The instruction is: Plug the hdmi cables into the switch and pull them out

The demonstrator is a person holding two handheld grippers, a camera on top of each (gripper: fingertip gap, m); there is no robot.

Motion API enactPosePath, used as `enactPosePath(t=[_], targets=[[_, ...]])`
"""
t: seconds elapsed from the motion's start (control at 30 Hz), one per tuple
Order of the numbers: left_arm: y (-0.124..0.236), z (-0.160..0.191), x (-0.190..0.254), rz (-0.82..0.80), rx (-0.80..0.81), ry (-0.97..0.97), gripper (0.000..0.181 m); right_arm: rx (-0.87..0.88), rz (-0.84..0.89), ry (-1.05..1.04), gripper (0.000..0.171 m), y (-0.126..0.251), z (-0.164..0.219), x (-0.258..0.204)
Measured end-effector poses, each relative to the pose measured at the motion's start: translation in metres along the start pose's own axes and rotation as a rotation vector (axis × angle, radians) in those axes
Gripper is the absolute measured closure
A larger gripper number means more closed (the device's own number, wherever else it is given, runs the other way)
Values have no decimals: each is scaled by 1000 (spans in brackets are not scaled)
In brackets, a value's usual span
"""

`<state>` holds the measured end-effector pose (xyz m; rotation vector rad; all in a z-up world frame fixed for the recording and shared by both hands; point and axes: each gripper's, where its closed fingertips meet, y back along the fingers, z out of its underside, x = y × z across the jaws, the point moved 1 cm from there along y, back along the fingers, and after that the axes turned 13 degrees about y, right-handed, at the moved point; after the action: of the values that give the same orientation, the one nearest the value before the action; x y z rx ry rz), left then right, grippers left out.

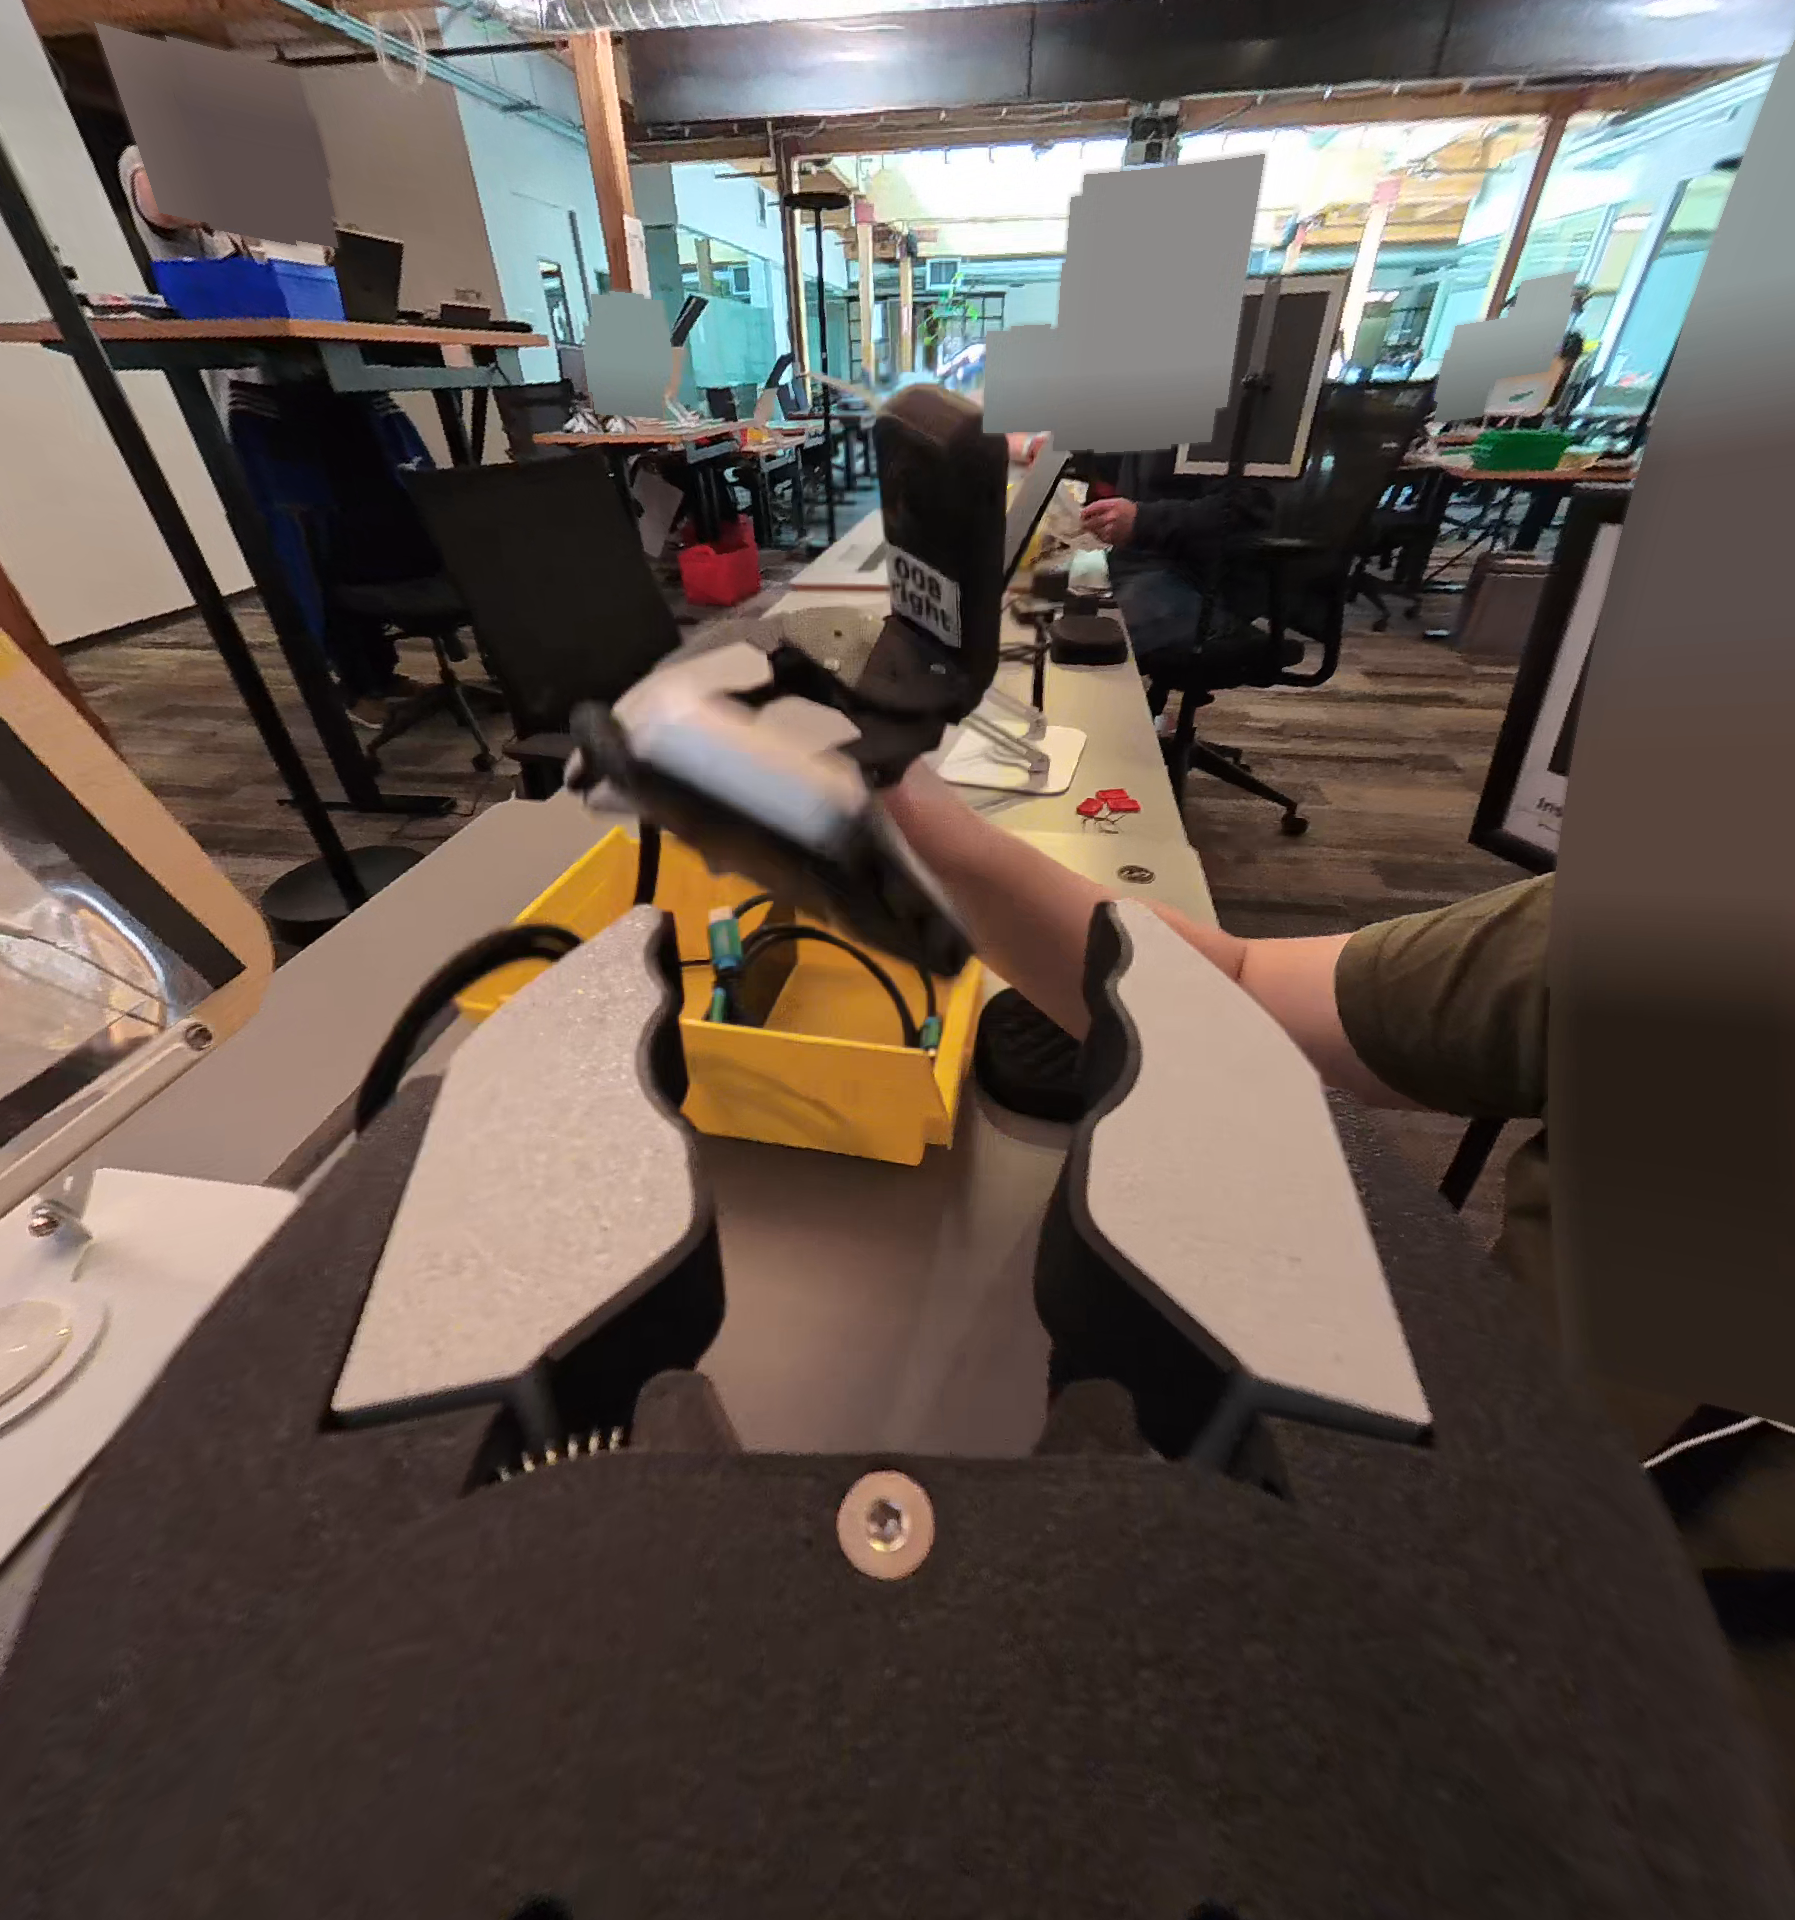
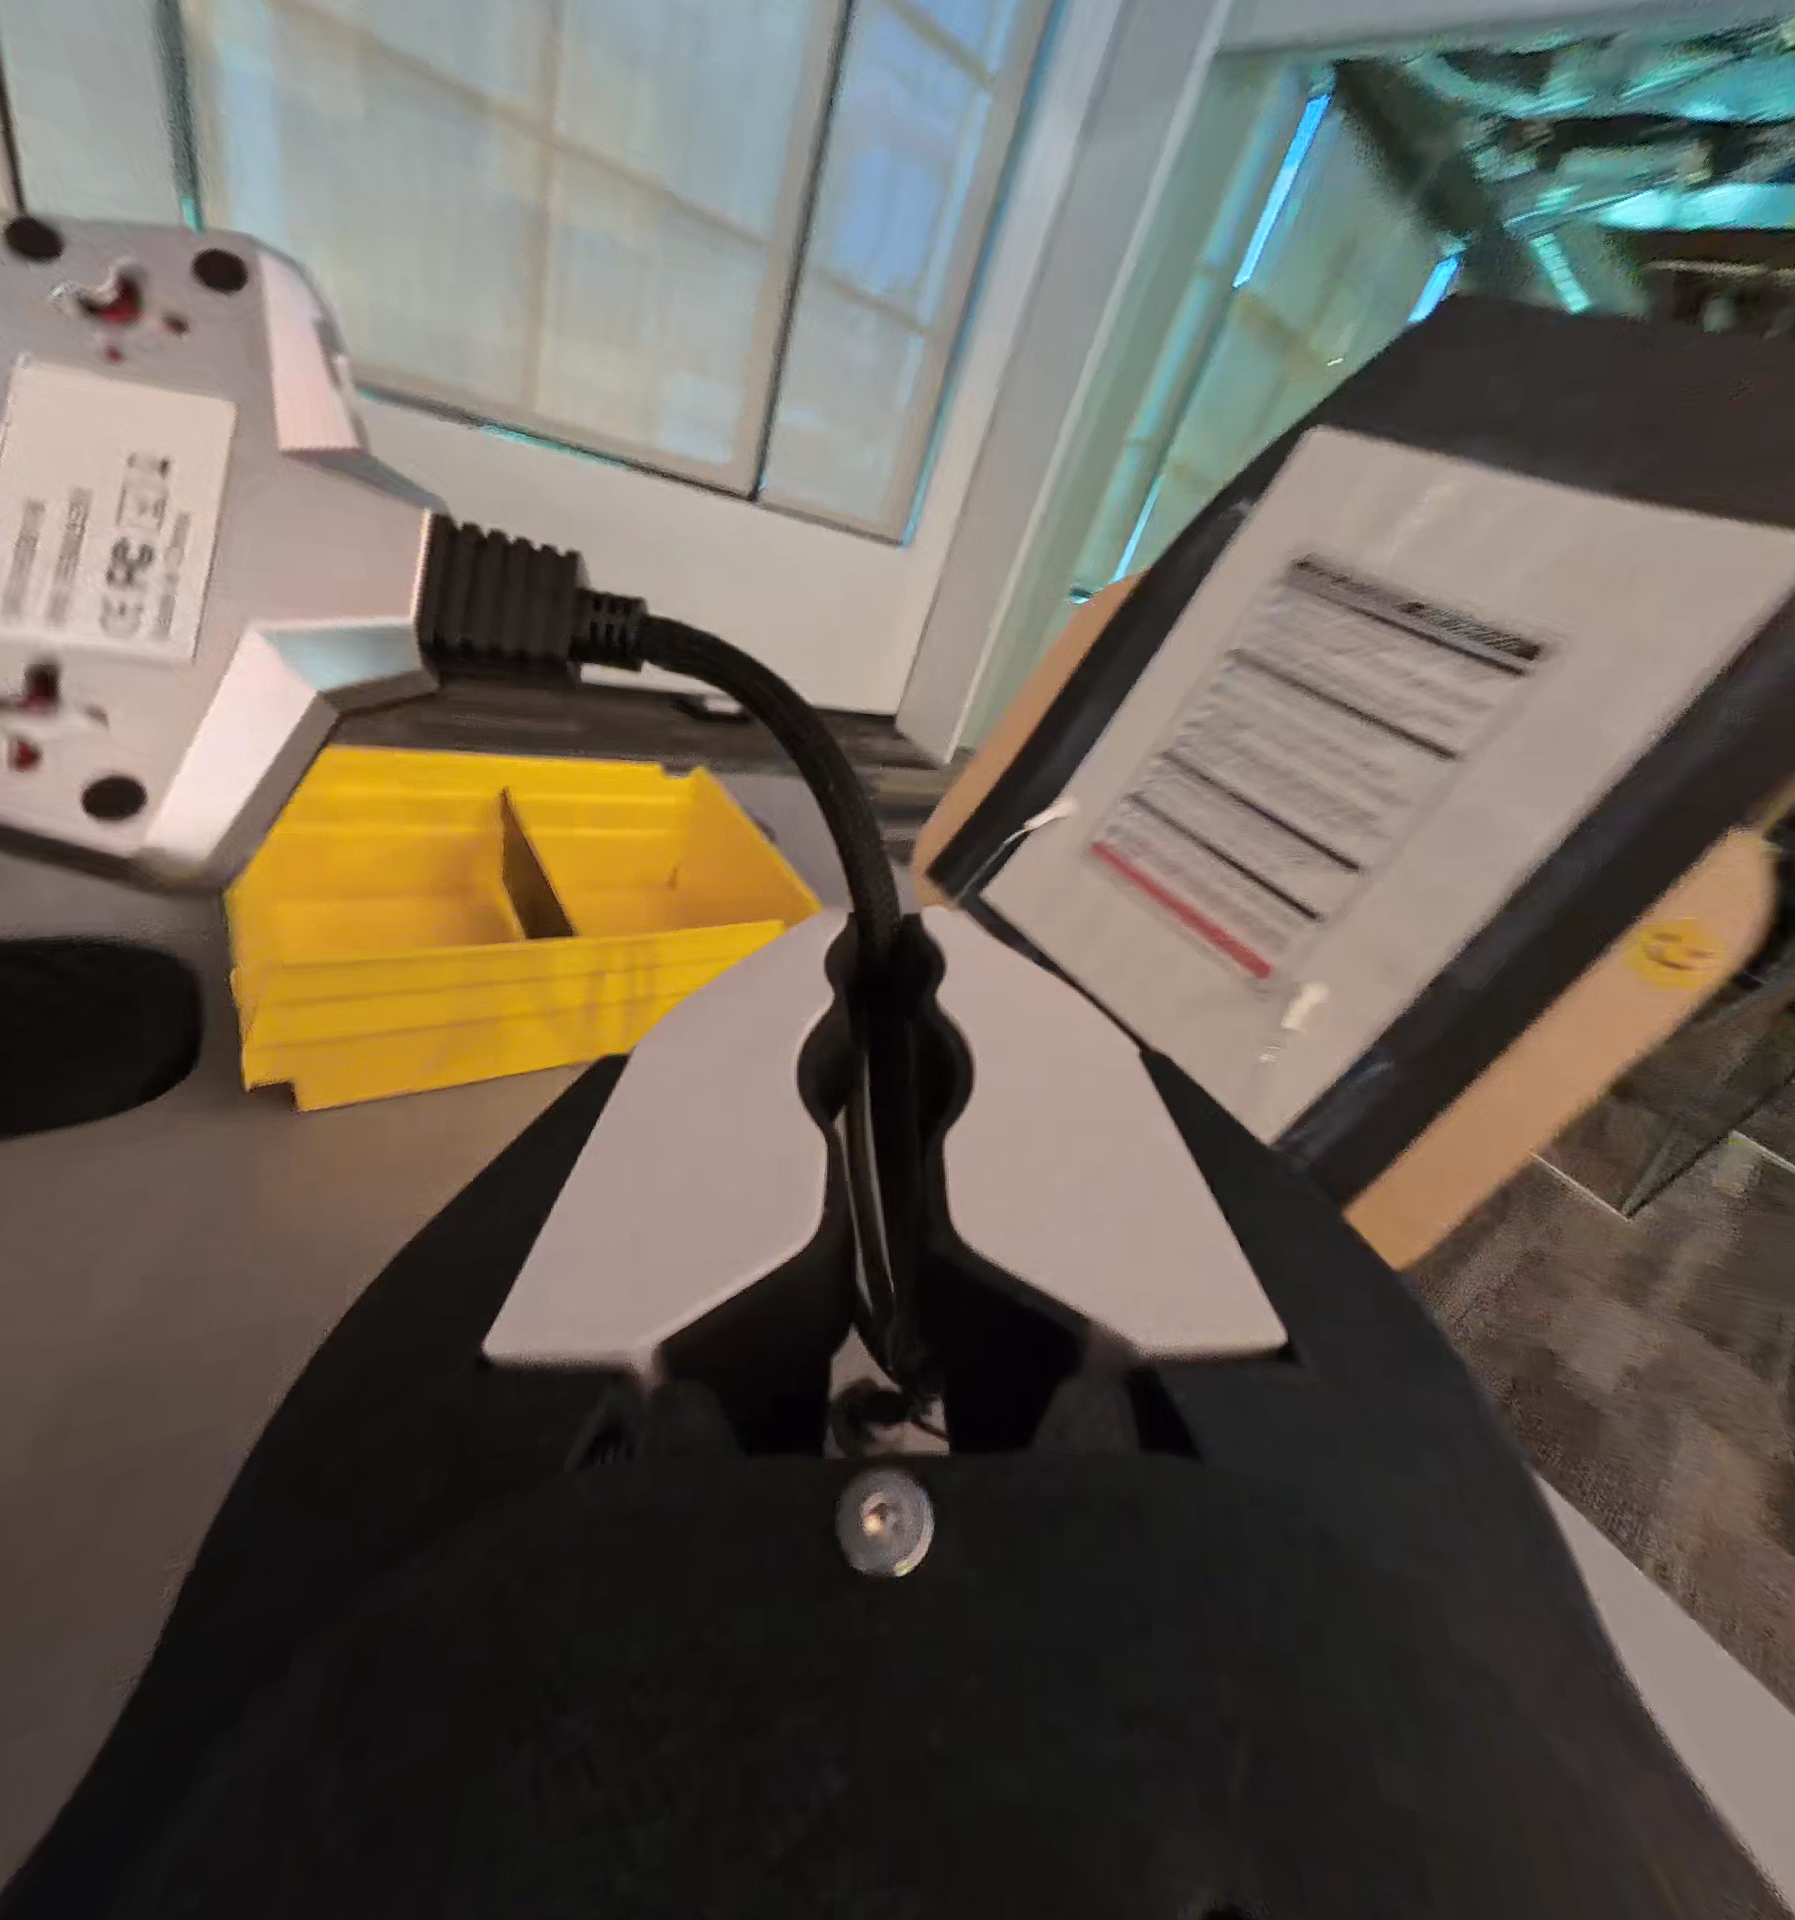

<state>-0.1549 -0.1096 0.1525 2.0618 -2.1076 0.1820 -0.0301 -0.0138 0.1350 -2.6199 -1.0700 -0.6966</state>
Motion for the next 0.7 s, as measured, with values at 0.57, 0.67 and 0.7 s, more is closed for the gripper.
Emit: enactPosePath(t=[0.57, 0.67, 0.7], targets=[[-18, 28, -9, -21, -137, 7, 108, -137, 436, -134, 164, 121, 50, 139], [-21, 34, -10, -24, -168, 5, 108, -249, 395, -207, 164, 120, 92, 147], [-22, 36, -11, -25, -178, 4, 108, -281, 382, -203, 165, 120, 105, 148]])
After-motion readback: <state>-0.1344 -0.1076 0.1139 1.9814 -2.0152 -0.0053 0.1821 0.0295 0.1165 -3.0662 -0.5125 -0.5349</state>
